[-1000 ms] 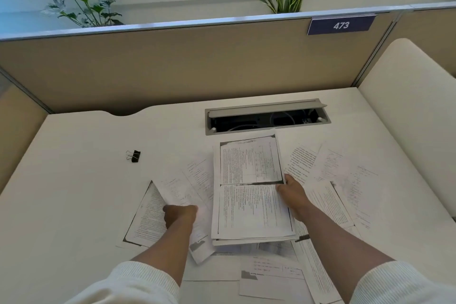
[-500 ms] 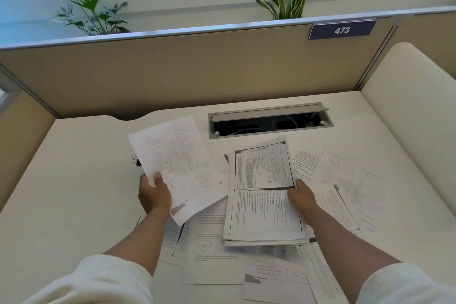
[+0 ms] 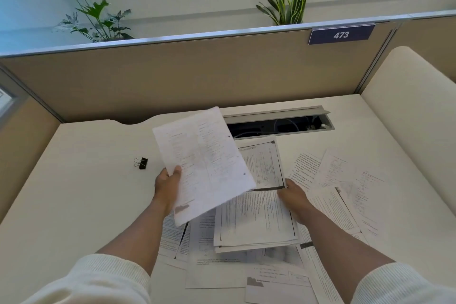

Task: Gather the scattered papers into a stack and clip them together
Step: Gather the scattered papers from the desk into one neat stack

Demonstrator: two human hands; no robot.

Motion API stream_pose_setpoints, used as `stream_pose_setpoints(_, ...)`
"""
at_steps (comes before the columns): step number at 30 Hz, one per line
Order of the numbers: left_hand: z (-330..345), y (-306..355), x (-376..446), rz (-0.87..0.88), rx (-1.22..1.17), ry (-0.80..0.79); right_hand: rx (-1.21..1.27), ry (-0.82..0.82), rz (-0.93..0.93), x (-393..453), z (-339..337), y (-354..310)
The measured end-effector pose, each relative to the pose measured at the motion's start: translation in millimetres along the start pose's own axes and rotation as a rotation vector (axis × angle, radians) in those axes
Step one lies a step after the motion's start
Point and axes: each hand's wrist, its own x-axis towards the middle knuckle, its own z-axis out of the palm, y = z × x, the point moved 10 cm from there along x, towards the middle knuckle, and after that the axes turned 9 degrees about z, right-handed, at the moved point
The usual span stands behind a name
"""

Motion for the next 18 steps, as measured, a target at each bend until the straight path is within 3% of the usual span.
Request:
stream_pose_setpoints(6, 48, -20, -20, -0.17, 0.068, -0.265, 0.079, -0.091, 0.016, 0, 12, -8)
stream_pose_setpoints(12, 71, -32, -30, -0.238, 0.021, -0.295, 0.179, -0.19, 0.036, -7, 25, -12)
stream_pose_setpoints(18, 78, -31, -33, -0.193, 0.083, -0.288, 0.243, -0.213, 0.087, -9, 31, -8)
